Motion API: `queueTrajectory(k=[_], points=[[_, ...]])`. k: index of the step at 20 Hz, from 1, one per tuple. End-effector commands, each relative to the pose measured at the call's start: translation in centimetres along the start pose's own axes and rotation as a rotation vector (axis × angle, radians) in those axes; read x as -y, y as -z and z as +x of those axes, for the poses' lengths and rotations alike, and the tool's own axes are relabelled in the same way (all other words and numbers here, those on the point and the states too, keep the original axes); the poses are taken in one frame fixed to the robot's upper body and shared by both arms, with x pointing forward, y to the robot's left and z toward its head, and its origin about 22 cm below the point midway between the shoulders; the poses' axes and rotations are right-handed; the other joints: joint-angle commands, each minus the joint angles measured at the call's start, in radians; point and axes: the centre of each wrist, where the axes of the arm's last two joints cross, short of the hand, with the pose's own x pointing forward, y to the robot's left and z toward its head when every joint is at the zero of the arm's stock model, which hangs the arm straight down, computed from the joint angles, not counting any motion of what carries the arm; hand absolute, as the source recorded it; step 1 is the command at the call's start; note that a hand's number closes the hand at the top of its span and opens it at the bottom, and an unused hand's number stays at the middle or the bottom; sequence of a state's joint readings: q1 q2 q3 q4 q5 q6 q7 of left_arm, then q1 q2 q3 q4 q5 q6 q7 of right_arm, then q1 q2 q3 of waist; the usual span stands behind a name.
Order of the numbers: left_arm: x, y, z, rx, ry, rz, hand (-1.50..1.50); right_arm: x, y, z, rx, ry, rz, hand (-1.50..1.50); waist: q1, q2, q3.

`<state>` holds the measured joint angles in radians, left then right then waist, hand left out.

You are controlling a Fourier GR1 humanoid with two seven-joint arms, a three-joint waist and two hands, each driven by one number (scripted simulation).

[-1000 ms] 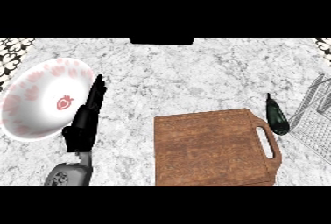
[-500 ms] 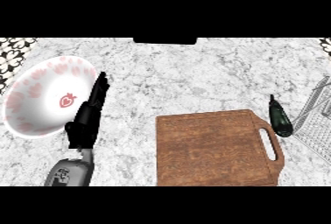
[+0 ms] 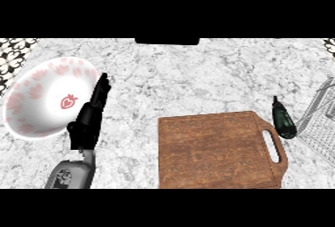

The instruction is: Pick the pear from the cutting board and place it in the tiered basket

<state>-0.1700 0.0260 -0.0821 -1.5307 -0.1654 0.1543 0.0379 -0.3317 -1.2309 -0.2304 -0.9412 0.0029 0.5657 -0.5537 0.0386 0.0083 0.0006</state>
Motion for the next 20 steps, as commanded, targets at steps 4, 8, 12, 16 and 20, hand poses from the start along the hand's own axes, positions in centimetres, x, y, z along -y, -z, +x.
queueTrajectory(k=[4, 8, 12, 16, 20], points=[[0.4, 1.2, 1.2, 0.018, -0.005, 0.008, 0.0, 3.3, -2.4, -2.4, -0.087, 0.259, -0.178, -1.5, 0.002, 0.005, 0.002], [1.1, 0.3, 0.1, 0.018, -0.011, 0.008, 0.0, 5.2, -6.1, -3.5, -0.206, 0.362, -0.229, -1.5, 0.005, 0.011, 0.004], [-0.3, -0.4, -0.1, 0.015, -0.018, 0.005, 0.0, 5.2, -8.4, -4.7, -0.234, 0.456, -0.258, -1.5, 0.012, 0.01, 0.008], [-0.1, 0.3, 0.7, 0.027, -0.004, 0.0, 0.0, 4.8, -9.3, -5.3, -0.228, 0.482, -0.26, -1.5, -0.004, 0.013, 0.013], [-0.1, 0.1, 0.4, 0.008, -0.012, 0.023, 0.0, 4.4, -9.8, -5.8, -0.227, 0.509, -0.258, -1.5, -0.015, 0.013, 0.019]])
